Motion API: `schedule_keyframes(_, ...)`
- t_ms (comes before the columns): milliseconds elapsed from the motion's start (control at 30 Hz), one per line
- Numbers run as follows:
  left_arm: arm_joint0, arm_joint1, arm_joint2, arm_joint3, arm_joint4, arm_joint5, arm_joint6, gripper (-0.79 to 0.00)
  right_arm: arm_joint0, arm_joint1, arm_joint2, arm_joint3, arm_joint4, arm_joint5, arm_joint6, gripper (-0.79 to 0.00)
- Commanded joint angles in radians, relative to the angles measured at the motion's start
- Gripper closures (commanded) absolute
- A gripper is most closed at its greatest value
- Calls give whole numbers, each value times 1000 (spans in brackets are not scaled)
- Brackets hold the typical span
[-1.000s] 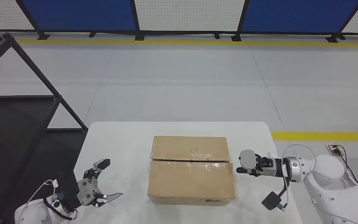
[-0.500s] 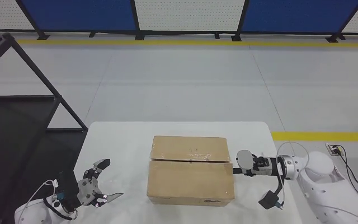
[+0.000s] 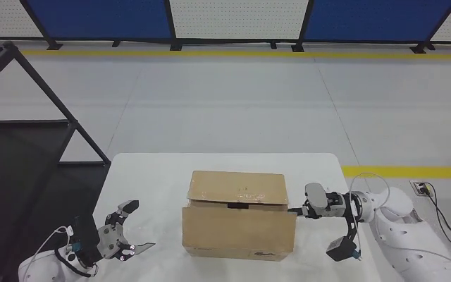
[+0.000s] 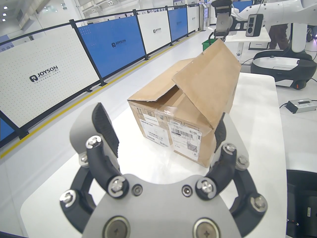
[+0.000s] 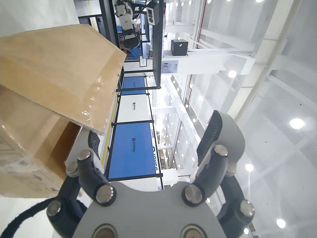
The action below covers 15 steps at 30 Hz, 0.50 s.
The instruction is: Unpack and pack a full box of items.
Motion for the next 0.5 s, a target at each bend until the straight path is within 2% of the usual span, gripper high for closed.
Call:
schedule_keyframes(0,0,0,0,0,0,0,0,-785,3,7,-21,-15,29,-3,0,-785)
schedule_keyframes(367,0,0,0,0,0,0,0,-785,-4,92,-130,-132,79,32,0,-785)
schedule_keyframes(467,4,-3,5,-13,-31,32,-25,-785,-11,124,-153,-170,91,43,0,-785)
